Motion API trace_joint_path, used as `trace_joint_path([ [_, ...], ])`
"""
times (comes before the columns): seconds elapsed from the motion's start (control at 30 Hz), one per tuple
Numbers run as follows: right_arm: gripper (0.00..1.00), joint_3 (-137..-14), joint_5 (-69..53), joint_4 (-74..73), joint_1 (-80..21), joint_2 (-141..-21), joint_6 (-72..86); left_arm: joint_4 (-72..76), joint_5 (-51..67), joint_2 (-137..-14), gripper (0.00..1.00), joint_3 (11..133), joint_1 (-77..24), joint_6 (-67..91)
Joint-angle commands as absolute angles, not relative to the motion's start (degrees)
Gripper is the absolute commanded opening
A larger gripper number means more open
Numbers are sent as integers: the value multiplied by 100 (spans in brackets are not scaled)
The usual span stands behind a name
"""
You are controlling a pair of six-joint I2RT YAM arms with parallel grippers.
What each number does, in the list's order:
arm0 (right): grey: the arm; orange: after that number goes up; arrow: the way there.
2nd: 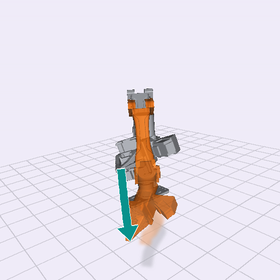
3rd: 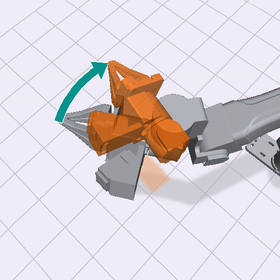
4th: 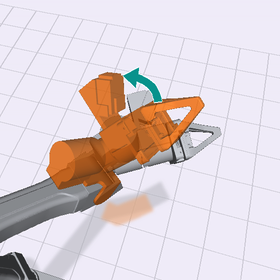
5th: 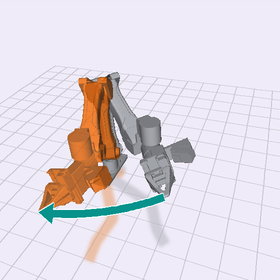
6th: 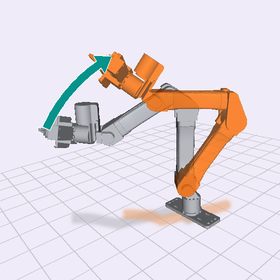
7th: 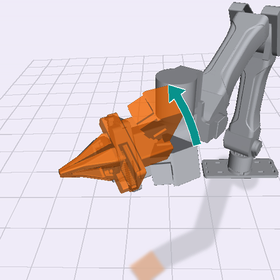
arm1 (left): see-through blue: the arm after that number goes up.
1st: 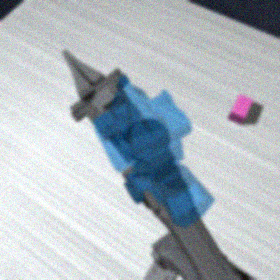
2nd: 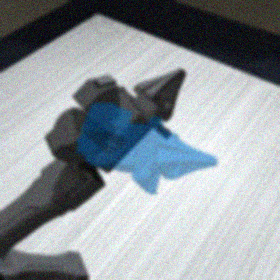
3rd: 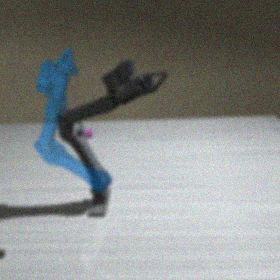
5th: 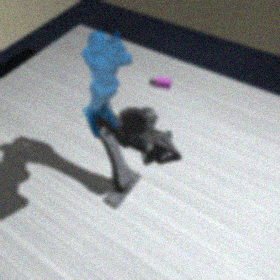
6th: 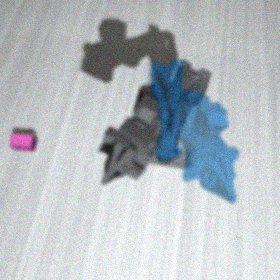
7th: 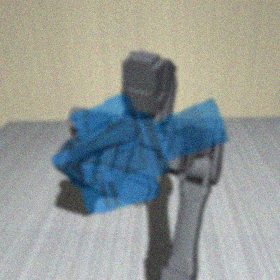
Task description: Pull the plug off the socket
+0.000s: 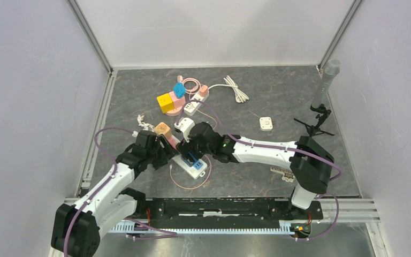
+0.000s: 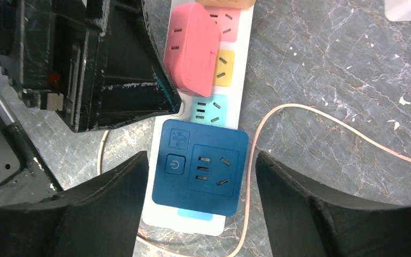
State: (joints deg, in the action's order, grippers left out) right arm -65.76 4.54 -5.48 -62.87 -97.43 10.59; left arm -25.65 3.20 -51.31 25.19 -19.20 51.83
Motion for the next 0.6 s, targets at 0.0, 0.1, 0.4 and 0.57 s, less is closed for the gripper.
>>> trace_joint_path([
  [0.0,73,-6778,240,-560,-6284,-10005,765,-2045,118,-5357,74,2449,-1889,5432],
  [0.1,67,-6813,91,-647,-6284,-10110,803,-1836,223,-5453,70,2320,-1885,5458],
  [0.4,69,-6613,-98,-458,-6284,-10187,948,-1826,324,-5241,59,2066,-1889,5412],
  [0.57,73,-6576,-35,-407,-6284,-10148,919,-1999,288,-4636,68,2182,-1892,5254],
])
